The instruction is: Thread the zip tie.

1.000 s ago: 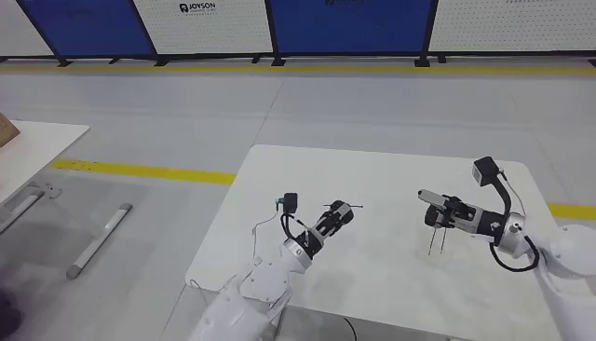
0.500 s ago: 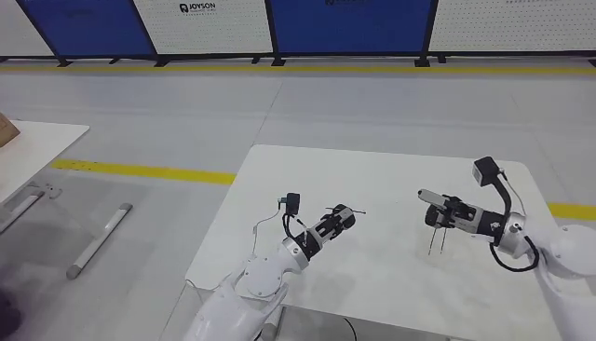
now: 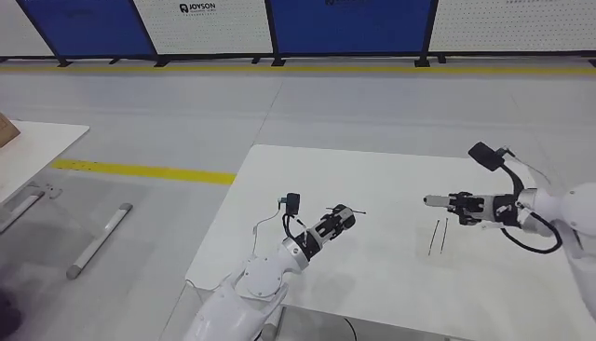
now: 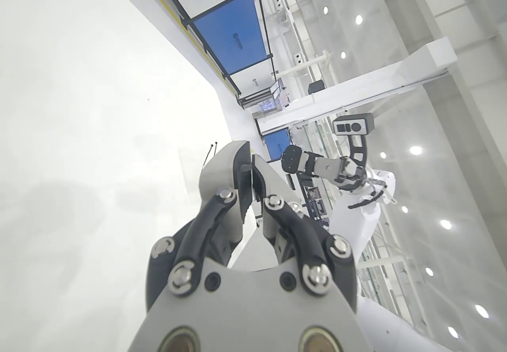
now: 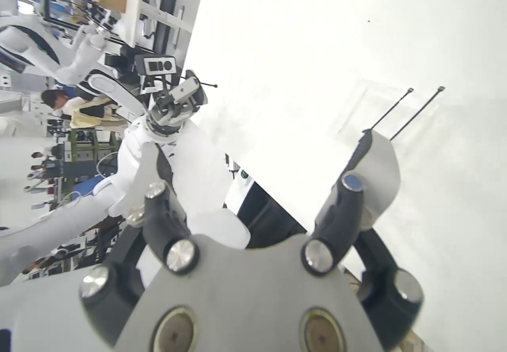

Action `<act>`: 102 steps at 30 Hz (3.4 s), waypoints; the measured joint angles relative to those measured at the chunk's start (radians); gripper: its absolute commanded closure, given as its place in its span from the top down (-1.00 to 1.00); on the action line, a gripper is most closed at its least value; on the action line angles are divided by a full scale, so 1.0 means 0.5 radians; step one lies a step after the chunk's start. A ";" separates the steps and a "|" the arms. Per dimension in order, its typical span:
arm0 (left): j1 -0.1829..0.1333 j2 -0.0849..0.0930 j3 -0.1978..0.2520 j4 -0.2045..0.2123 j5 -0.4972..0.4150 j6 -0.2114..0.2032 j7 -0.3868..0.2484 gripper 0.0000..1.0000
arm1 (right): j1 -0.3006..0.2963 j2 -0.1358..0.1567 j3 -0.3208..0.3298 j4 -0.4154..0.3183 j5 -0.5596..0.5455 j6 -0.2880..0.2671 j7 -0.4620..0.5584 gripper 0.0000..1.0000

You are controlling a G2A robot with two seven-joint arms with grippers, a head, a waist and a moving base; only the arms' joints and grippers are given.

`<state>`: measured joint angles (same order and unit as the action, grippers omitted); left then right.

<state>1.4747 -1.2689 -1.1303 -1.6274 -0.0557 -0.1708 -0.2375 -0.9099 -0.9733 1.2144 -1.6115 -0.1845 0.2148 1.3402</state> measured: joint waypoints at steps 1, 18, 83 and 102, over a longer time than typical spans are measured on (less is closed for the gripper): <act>0.000 0.000 0.000 0.000 0.000 0.000 0.000 -1.00 | 0.040 -0.014 -0.074 0.049 -0.011 -0.006 -0.026 1.00; 0.000 0.000 0.000 0.000 0.000 0.000 0.000 -1.00 | 0.204 -0.113 -0.420 0.442 -0.055 0.081 -0.408 1.00; 0.000 0.000 0.000 0.000 0.000 0.000 0.000 -1.00 | 0.038 -0.059 -0.450 0.187 -0.693 0.251 -0.060 -0.12; 0.000 0.000 0.000 0.000 0.000 0.000 0.000 -1.00 | 0.156 -0.208 -0.499 0.520 -0.886 0.250 0.051 -0.28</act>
<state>1.4747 -1.2689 -1.1303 -1.6274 -0.0557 -0.1708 -0.2375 -0.8318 -1.0773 0.9650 -1.3514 -0.6274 0.3400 1.3656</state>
